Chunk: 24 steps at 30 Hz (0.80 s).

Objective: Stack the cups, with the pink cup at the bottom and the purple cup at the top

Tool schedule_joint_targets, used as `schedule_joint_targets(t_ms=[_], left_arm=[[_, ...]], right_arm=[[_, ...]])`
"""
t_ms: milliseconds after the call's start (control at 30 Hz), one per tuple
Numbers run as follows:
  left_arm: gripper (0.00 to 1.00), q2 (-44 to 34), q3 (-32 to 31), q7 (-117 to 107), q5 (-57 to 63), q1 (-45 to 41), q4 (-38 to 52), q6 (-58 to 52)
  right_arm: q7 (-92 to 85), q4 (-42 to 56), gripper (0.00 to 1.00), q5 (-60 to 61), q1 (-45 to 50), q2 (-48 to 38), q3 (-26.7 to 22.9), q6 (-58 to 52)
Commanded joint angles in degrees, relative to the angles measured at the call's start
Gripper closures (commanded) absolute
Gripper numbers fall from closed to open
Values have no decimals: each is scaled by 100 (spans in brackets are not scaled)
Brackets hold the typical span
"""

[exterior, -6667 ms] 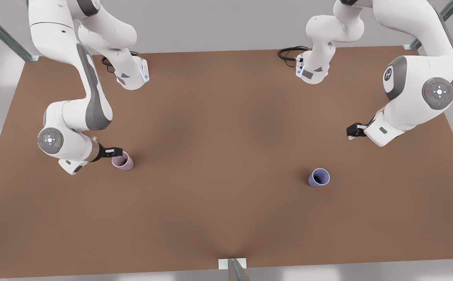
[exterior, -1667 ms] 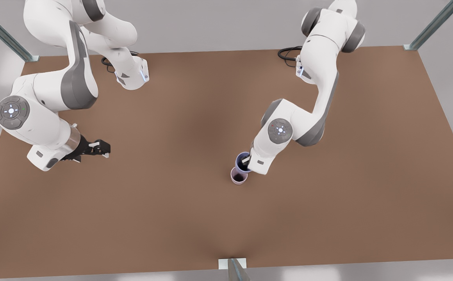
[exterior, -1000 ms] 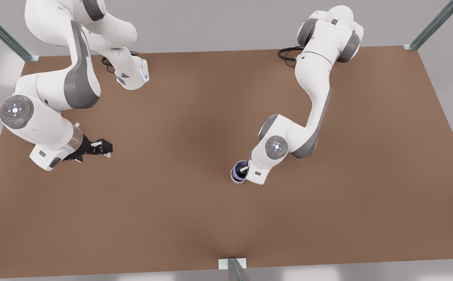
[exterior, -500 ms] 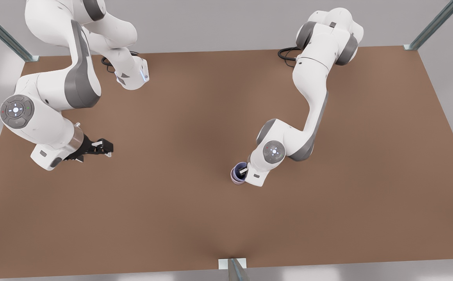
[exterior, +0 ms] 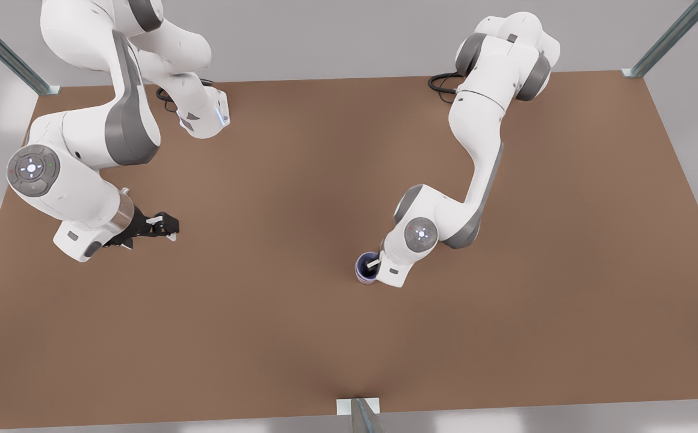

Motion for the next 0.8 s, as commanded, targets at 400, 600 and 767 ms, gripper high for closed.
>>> schedule_joint_targets(t_ms=[400, 600, 767], left_arm=[[0, -1, 1, -8, -23, 0, 0, -9], [0, -44, 1, -8, -14, 26, 0, -88], [0, -527, 72, -34, -23, 88, 61, -1036]], right_arm=[[0, 3, 0, 9, -1, -1, 9, 9], [0, 3, 0, 9, -1, -1, 53, 9], [0, 3, 0, 9, 8, -1, 62, 0]])
